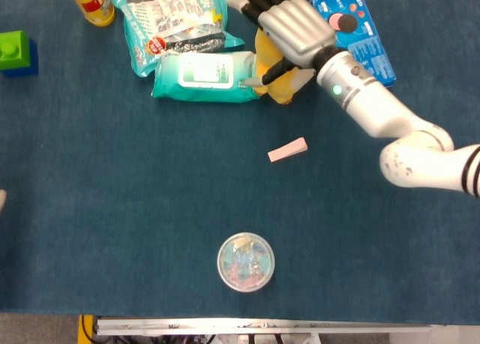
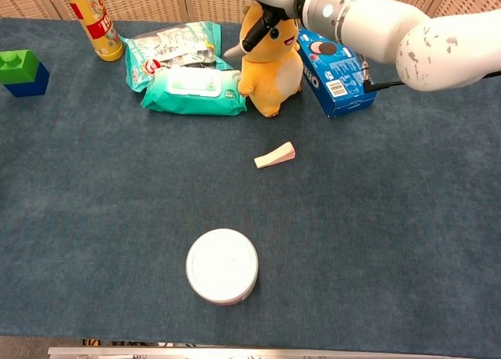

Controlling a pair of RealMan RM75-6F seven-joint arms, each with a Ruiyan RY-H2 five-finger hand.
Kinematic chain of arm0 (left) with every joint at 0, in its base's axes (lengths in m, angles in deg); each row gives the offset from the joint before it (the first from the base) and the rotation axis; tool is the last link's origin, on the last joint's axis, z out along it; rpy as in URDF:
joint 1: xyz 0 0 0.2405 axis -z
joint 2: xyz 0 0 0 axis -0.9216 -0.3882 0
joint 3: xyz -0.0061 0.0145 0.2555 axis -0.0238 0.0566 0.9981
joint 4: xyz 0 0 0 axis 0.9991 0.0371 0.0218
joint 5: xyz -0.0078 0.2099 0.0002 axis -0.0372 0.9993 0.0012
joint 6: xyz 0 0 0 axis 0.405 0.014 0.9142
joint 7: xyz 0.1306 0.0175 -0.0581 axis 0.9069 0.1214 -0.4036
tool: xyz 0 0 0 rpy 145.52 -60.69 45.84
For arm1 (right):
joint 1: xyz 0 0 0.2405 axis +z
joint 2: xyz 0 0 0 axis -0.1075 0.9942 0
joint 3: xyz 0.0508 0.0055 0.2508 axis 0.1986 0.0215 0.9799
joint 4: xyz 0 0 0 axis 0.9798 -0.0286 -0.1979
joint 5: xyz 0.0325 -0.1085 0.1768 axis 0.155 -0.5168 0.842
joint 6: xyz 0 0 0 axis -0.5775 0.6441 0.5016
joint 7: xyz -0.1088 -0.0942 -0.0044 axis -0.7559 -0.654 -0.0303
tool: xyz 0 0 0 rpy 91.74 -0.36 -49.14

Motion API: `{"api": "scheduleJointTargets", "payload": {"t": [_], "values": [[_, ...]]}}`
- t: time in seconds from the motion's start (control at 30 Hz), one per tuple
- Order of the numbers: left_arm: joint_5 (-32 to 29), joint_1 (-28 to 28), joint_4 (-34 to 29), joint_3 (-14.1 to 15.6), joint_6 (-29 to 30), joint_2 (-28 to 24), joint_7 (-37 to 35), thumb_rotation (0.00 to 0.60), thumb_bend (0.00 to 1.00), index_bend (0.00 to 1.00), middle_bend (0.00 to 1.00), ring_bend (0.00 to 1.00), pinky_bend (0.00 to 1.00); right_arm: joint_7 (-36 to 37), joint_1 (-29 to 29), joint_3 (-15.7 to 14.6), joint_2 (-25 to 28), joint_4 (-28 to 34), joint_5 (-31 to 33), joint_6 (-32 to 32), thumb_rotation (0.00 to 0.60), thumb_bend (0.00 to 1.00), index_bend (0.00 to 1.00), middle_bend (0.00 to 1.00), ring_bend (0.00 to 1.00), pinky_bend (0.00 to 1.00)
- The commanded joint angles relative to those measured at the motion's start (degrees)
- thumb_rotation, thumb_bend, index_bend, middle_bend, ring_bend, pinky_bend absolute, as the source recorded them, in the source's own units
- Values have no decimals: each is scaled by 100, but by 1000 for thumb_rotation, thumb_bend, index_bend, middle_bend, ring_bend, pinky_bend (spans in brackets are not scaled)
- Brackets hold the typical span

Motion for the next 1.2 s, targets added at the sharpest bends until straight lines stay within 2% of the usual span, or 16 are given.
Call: {"api": "scheduleJointTargets", "payload": {"t": [0.03,0.2,0.4,0.57,0.8,1.2], "values": [[-28,5,11,3,-35,4,-14,600,259,155,168,151,103,153,82,-47,-180,-241,-44,-60,307,0,0,47,0,0],[-53,12,32,4,-73,13,-57,600,259,156,166,151,103,232,159,-134,-298,-497,-160,-123,299,0,0,46,0,0],[-66,16,62,15,-111,36,-92,600,259,155,166,151,103,216,131,-268,-236,-481,-188,-115,298,0,0,47,0,0],[-103,6,63,22,-133,9,-110,600,259,155,166,151,103,102,67,-353,-55,-262,-185,34,297,0,0,47,0,0],[-128,0,72,22,-148,2,-134,600,259,155,167,151,103,57,66,-271,145,16,-200,257,298,0,0,47,0,0],[-152,-52,18,26,-93,-35,-155,600,259,155,166,151,103,-131,247,-408,-189,-523,110,95,298,0,0,47,0,0]]}}
